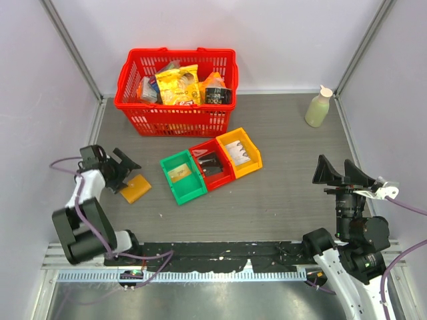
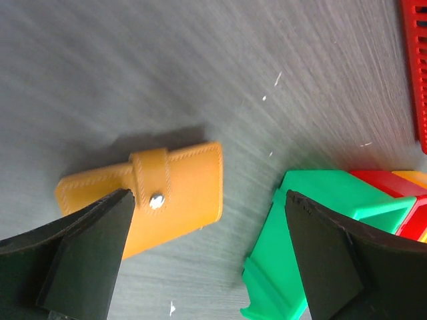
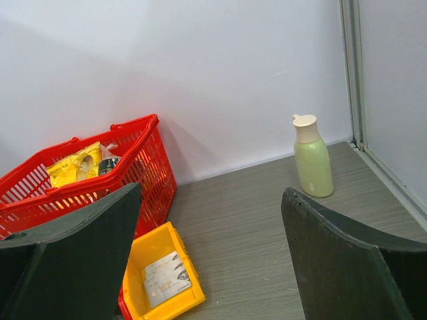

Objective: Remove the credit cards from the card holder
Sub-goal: Adjust the card holder at the center of the board.

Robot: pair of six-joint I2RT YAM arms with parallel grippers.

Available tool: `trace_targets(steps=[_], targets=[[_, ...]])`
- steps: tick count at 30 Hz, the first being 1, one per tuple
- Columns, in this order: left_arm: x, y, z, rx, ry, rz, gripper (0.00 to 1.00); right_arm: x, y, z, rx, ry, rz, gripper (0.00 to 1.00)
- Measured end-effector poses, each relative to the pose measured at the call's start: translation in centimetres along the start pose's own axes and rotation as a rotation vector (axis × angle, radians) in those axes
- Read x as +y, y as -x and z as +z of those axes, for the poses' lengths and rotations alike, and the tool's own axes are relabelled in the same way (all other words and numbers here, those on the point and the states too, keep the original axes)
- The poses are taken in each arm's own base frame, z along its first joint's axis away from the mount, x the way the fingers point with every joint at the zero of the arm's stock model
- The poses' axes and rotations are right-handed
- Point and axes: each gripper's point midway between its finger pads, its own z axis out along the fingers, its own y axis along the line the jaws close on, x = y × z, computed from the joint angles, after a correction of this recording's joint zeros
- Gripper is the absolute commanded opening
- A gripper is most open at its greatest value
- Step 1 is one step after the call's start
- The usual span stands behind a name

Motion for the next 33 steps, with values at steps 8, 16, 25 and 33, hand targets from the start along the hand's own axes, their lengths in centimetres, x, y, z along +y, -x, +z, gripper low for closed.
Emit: trace_targets(steps=[8,16,25,33], targets=[[3.3,0.4,-4.6,-0.33,0.133,-0.142,0.95,0.1,-0.1,0.0,0.003,0.004,0.002,0.89],[6.2,-1.6,-1.6,-0.233,0.242,-0.246,0.84,0.1,-0.1,0.0,0.004,0.006,0.003,0.89],[5.3,-1.5,0.0,-0.191,0.193,-0.276,0.36,0.1,-0.1,0.0,0.004,0.003,0.003,0.89],[3.7,-0.1,0.5,-0.177,0.146,-0.277,0.0,0.1,-0.1,0.0,0.006,0.003,0.003,0.9]])
